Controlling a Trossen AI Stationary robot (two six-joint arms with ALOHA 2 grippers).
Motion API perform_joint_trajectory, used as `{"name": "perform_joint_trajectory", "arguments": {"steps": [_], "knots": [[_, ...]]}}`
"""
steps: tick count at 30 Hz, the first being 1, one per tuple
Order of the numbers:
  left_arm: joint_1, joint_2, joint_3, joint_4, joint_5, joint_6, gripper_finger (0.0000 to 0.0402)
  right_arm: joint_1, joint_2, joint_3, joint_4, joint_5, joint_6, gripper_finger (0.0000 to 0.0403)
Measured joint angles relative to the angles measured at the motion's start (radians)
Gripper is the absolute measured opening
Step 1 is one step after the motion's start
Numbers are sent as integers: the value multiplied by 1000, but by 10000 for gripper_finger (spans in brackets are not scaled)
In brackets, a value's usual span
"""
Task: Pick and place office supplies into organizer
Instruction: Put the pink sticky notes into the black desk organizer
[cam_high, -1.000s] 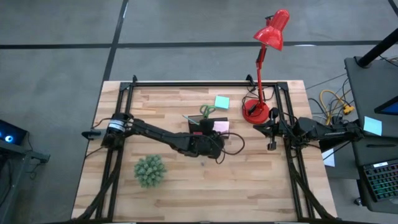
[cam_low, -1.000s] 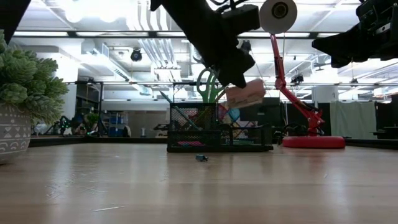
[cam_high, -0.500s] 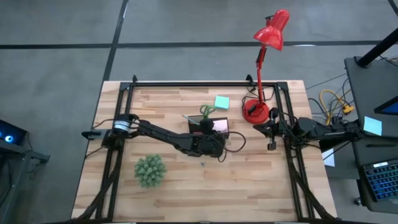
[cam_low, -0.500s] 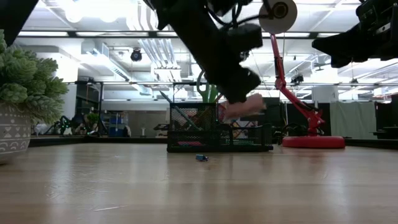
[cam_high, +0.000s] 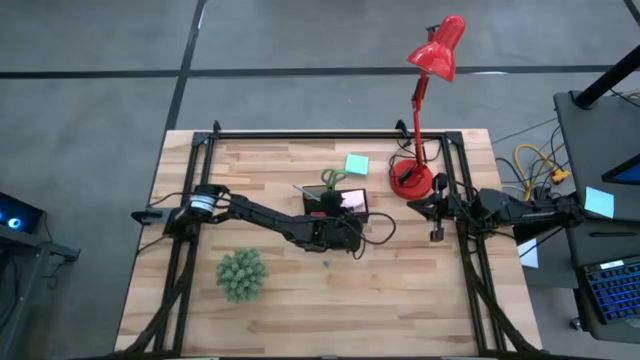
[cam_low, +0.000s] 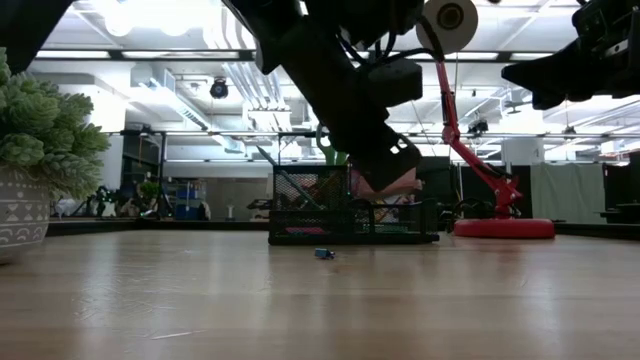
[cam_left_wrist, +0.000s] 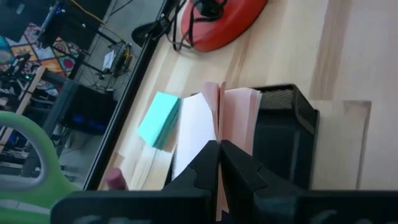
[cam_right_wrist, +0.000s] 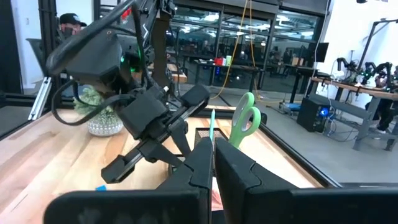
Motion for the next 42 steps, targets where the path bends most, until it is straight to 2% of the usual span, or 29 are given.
{"name": "perform_joint_trajectory", "arguments": {"steps": [13,27,42], "knots": [[3,4,1,0,1,-15,0,0,0,0,-2,0,-18,9],[4,83,1,33,2,-27,0,0,0,0,-2,0,-18,9],[6,90,2,26,3,5,0,0,0,0,-2,0,-18,8]]}}
